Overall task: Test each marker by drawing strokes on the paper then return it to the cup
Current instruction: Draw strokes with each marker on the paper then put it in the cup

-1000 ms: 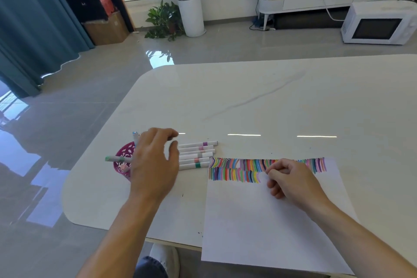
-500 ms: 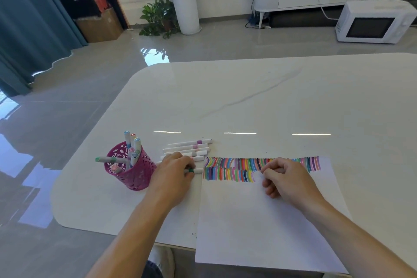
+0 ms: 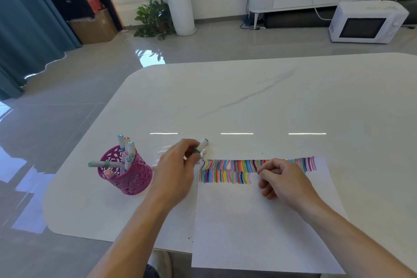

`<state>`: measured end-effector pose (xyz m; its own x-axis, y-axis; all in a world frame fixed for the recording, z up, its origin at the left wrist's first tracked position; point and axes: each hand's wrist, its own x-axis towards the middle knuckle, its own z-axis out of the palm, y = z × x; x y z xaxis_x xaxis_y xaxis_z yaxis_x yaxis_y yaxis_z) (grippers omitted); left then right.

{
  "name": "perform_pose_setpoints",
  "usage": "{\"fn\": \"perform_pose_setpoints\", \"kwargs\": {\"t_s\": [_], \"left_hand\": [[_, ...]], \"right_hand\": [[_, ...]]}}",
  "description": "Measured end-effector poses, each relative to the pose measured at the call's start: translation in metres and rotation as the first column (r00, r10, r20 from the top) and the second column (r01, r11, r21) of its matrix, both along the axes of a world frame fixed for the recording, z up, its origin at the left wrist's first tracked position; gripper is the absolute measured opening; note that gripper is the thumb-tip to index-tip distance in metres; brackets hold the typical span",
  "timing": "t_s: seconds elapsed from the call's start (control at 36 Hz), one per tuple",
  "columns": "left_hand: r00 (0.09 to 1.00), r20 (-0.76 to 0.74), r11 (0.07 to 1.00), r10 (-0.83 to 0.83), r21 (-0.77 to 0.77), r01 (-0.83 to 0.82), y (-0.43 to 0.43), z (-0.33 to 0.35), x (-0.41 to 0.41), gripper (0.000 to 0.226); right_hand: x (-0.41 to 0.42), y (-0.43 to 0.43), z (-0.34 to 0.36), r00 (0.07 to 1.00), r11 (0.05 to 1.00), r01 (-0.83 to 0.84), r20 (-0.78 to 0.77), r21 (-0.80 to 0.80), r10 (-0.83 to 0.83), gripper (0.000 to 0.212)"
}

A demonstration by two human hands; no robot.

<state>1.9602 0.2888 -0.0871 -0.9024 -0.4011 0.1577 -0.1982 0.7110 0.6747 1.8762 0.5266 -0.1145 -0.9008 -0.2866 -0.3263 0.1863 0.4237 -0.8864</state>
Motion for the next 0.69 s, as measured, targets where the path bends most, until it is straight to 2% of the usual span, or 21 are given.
{"fn": "perform_pose_setpoints", "kwargs": {"t_s": [0.19,0.31,0.39,0.58,0.64,0.69], "left_hand": [[0.997,-0.068,0.970,-0.034,0.239,0.050,0.017,0.007,-0.004,0.040],[0.992,-0.118,0.901,-0.041,0.426,0.088,0.027,0.011,-0.007,0.048],[0.985,-0.154,0.856,-0.077,0.497,0.144,0.038,0.013,-0.011,0.055],[0.983,-0.147,0.780,-0.110,0.600,0.177,0.063,0.009,-0.017,0.025],[0.983,-0.115,0.799,-0.142,0.573,0.182,0.068,0.006,-0.019,0.019],[0.982,-0.070,0.835,-0.177,0.517,0.187,0.072,0.003,-0.020,0.013]], "right_hand": [[-0.002,0.005,0.001,0.998,1.000,-0.025,-0.052,0.019,0.025,0.014],[0.000,0.006,0.004,0.996,0.999,-0.049,-0.074,-0.021,0.048,0.015],[0.003,0.004,0.007,0.989,0.990,-0.106,-0.116,-0.089,0.096,0.013],[0.010,0.003,0.015,0.956,0.956,-0.247,-0.199,-0.161,0.213,0.015],[0.011,0.004,0.016,0.960,0.951,-0.250,-0.178,-0.183,0.218,0.015],[0.011,0.006,0.014,0.955,0.960,-0.251,-0.192,-0.123,0.225,0.016]]}}
